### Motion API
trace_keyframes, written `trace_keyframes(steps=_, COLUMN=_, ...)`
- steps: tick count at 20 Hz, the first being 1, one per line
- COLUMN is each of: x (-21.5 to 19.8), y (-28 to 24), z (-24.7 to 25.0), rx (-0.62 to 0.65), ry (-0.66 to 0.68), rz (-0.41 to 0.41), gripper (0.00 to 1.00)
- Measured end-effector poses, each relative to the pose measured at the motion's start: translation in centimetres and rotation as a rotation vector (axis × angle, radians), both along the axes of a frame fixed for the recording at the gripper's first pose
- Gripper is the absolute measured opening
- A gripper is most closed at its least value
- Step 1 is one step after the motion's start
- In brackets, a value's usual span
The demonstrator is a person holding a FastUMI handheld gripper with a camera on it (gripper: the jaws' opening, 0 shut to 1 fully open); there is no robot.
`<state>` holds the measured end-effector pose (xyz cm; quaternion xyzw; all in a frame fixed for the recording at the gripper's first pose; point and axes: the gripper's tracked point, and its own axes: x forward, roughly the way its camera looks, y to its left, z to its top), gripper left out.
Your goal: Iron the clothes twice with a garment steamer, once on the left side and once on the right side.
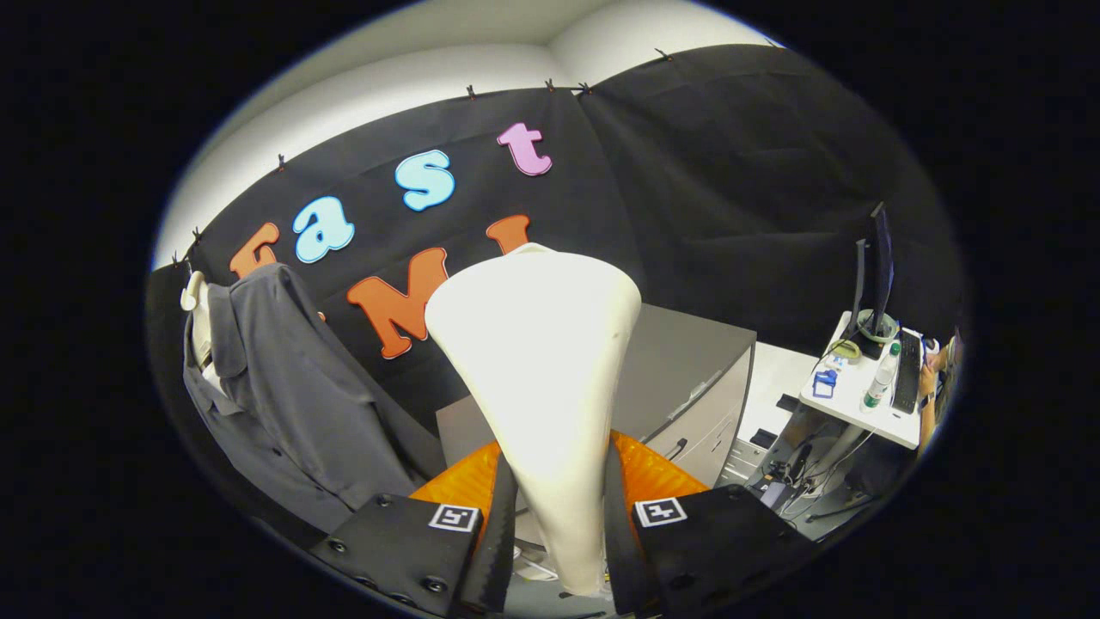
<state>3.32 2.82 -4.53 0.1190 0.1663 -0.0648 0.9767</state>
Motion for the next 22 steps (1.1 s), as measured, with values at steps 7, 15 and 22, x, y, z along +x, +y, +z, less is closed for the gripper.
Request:
trace_keyframes(steps=7, x=-2.7, y=10.3, z=3.4, rx=-0.084, ry=-0.052, rz=0.082, gripper=0.52)
trace_keyframes(steps=15, x=-3.1, y=22.0, z=3.9, rx=-0.131, ry=-0.056, rz=0.224, gripper=0.52)
trace_keyframes(steps=22, x=-1.0, y=29.0, z=3.3, rx=-0.176, ry=-0.042, rz=0.309, gripper=0.52)
